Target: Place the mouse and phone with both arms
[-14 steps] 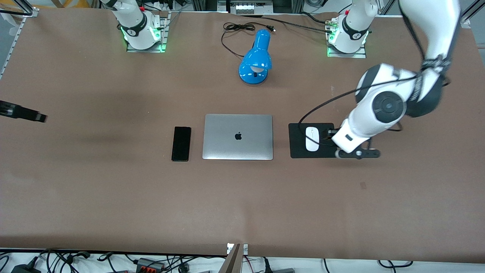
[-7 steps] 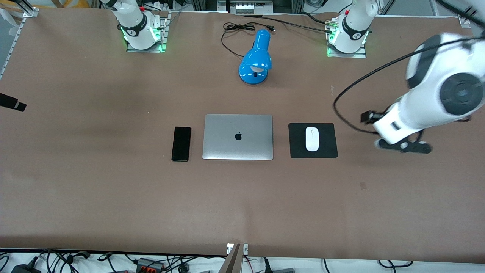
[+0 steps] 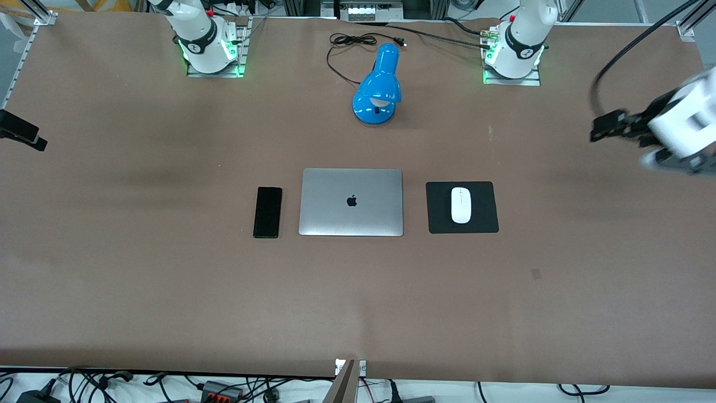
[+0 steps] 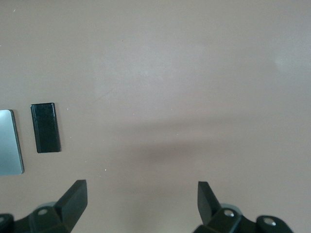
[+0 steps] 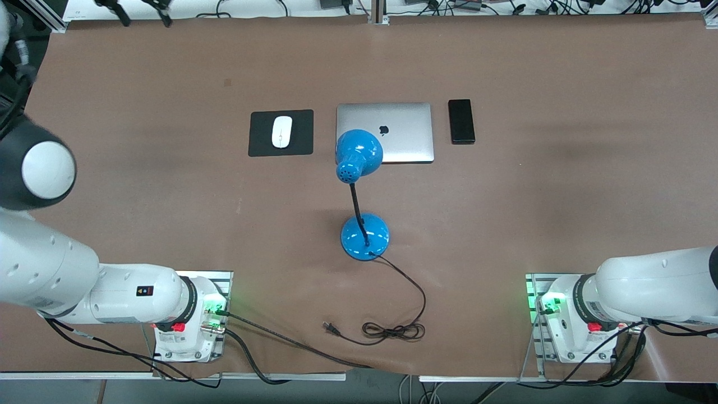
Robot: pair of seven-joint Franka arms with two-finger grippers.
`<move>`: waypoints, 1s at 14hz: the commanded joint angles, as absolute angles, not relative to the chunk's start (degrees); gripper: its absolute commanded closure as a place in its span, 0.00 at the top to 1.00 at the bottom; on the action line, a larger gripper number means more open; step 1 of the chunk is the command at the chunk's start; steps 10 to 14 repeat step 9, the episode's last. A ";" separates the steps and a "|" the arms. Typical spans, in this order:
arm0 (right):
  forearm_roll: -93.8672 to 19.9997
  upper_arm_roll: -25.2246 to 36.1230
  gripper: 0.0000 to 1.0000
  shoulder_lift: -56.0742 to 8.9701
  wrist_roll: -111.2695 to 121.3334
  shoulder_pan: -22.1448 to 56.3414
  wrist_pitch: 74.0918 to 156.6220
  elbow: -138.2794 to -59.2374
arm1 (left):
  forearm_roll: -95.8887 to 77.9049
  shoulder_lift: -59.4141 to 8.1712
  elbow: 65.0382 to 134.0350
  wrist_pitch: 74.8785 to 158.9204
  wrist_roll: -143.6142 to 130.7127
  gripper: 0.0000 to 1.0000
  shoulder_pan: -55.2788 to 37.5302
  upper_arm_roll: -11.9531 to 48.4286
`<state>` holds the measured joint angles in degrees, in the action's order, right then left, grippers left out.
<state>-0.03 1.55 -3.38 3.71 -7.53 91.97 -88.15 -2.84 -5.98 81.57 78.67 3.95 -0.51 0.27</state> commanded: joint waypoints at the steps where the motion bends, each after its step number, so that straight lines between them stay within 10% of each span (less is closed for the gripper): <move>1: 0.44 1.41 1.00 -3.43 4.92 -6.69 92.46 -88.77 | -0.81 3.50 94.01 88.73 6.24 1.00 -3.25 -2.20; 4: 0.35 1.49 1.00 -3.52 4.57 -6.42 92.37 -88.68 | -1.32 4.31 99.75 96.86 5.46 1.00 -2.73 -2.20; 14: 0.26 1.58 1.00 -3.52 4.75 -6.68 92.29 -88.68 | -1.06 2.29 92.99 86.49 -0.43 1.00 -2.72 -2.11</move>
